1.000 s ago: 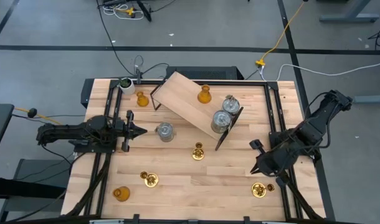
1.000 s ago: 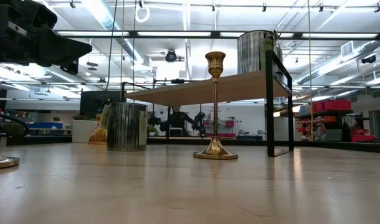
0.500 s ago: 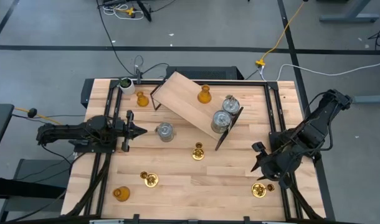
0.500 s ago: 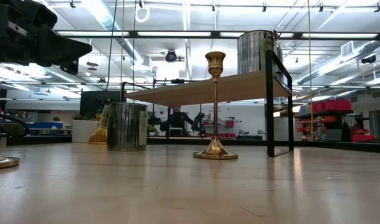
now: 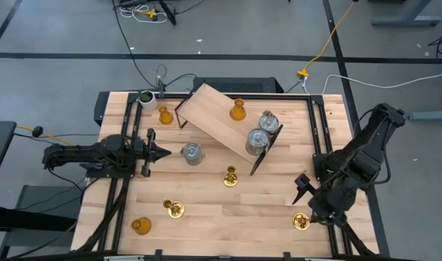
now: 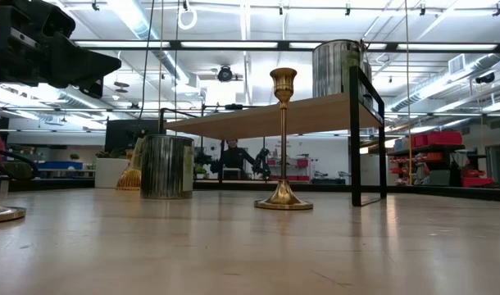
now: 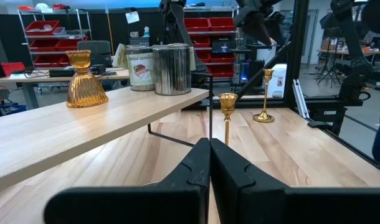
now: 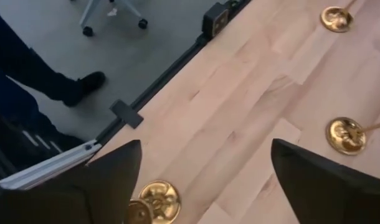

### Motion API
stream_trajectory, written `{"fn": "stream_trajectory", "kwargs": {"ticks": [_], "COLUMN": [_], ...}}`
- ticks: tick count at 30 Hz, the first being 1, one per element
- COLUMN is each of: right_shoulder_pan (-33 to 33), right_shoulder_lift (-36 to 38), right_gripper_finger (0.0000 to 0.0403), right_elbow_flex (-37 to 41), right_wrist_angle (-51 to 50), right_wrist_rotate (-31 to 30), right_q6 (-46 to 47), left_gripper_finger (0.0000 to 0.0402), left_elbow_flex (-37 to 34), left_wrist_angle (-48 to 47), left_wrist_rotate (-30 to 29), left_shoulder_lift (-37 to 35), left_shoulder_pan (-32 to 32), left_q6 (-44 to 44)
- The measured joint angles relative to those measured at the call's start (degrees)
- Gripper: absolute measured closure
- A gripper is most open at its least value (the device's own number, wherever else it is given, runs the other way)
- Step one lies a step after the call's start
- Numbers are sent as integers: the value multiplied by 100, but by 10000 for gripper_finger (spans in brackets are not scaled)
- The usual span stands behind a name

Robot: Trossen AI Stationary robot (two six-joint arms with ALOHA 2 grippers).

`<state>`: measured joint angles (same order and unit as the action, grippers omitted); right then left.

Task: Pick & Place candle stick holders
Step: Put the bottom right gold candle holder on the shelf

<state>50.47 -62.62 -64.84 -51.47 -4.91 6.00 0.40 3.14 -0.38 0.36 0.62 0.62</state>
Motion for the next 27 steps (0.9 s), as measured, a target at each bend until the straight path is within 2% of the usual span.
{"fn": "stream_trajectory", "kwargs": {"ticks": [7,11,27], "right_shoulder_pan": [311,475,904], "right_shoulder_lift": [9,75,525], "right_gripper_finger": [14,13,24], "right_elbow_flex": [165,633,1878], "right_wrist_angle": [120,338,1201], "right_wrist_rotate": [226,446,437], "right_q6": [-151,-188,357], "left_gripper_finger": [390,390,390], "left_elbow_flex": [0,0,0], "left_wrist_angle": [0,0,0], "left_wrist_rotate": [0,0,0], "left_shoulder_lift": [0,0,0], "left_shoulder_pan": [0,2,1], "left_q6": [0,0,0]}}
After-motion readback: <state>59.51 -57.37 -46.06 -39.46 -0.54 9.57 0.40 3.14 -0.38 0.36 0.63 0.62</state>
